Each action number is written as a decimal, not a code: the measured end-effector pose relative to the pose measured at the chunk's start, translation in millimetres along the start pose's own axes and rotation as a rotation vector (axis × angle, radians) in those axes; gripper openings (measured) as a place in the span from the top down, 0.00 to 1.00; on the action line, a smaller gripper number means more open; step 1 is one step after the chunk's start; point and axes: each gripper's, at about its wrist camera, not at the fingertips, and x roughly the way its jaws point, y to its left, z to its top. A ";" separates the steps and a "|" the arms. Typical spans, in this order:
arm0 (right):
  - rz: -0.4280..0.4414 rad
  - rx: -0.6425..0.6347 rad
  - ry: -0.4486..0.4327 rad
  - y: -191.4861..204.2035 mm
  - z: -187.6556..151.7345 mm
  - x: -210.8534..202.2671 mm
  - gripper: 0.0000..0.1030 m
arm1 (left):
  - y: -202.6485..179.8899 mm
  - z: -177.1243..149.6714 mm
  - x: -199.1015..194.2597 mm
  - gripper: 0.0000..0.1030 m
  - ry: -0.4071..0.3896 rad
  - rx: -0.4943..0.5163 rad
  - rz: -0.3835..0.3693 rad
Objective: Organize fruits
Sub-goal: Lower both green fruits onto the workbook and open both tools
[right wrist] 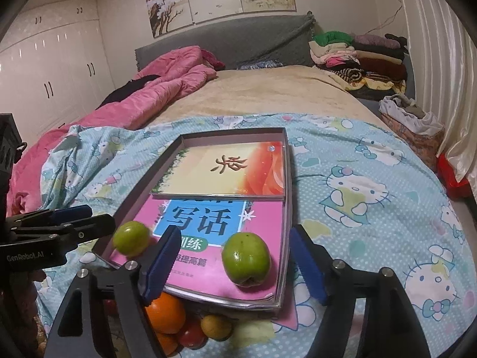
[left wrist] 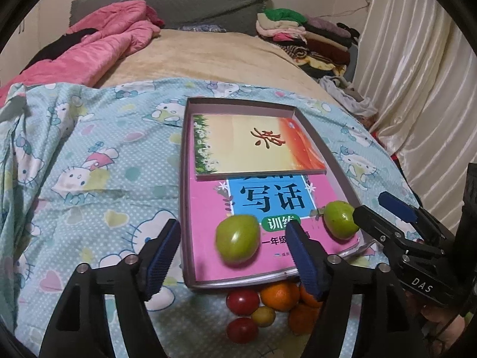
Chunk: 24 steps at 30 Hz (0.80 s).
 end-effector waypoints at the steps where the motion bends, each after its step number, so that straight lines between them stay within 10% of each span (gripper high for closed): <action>1: 0.003 -0.001 -0.003 0.8 -0.1 -1.3 0.24 | 0.9 -0.1 -0.8 0.26 -0.001 -0.004 -0.001; 24: 0.022 -0.020 -0.022 16.8 -8.6 -23.8 0.12 | 27.8 -21.0 -23.2 0.20 0.033 -0.063 0.023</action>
